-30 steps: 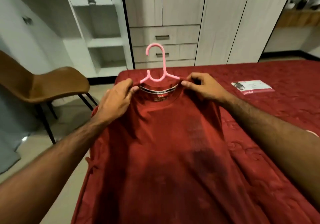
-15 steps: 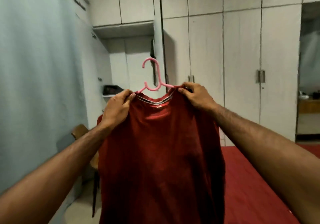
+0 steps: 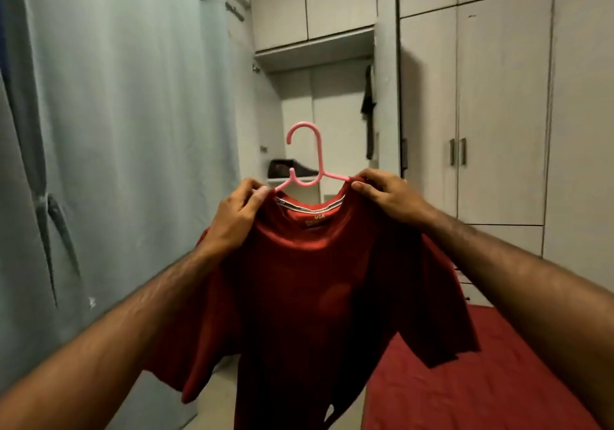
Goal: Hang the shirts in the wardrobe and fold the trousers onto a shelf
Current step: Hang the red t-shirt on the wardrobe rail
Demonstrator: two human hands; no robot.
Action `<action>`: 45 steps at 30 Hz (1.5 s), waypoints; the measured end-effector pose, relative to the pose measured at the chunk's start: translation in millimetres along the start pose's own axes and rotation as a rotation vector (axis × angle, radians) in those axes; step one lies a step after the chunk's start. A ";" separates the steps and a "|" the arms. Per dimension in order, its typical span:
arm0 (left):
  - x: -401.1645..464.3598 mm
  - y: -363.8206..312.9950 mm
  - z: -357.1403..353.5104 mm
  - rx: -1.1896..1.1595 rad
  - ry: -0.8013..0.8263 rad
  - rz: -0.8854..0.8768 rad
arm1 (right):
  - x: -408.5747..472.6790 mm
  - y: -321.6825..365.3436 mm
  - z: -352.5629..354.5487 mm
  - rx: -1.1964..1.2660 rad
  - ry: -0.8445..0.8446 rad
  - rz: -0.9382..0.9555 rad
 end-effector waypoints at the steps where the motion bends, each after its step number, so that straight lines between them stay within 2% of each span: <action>1: 5.8 21.4 -6.8 0.033 0.044 -0.015 | 13.7 -8.6 -18.8 0.002 0.036 0.030; 5: 47.0 103.9 7.2 0.196 0.047 -0.065 | 89.1 -23.9 -96.5 0.001 0.129 0.083; 8: 85.9 148.0 45.3 0.318 0.059 -0.030 | 141.6 -10.8 -148.4 0.025 0.221 0.027; 10: 113.9 162.3 76.7 0.311 0.095 0.003 | 171.4 5.9 -164.8 0.054 0.234 -0.033; 16: 210.1 160.3 165.8 0.264 0.065 0.083 | 272.4 73.5 -165.6 0.103 0.257 -0.109; 23: 324.2 150.8 199.6 0.277 -0.029 -0.020 | 370.6 95.3 -146.3 0.052 0.266 -0.091; 37: 409.0 202.8 161.7 0.149 -0.121 -0.036 | 462.6 45.3 -157.6 0.022 0.149 0.034; 45: 473.9 248.1 55.1 0.153 -0.103 -0.046 | 513.7 -70.7 -159.1 -0.017 0.143 0.038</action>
Point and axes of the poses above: each hand's wrist, its own x-axis towards the middle knuckle, its own z-axis out of the back of the hand, y = z × x, the point moved 9 cm from there along x, towards the middle knuckle, and after that the axes turned 4 degrees about -y, right-handed, at the moved point
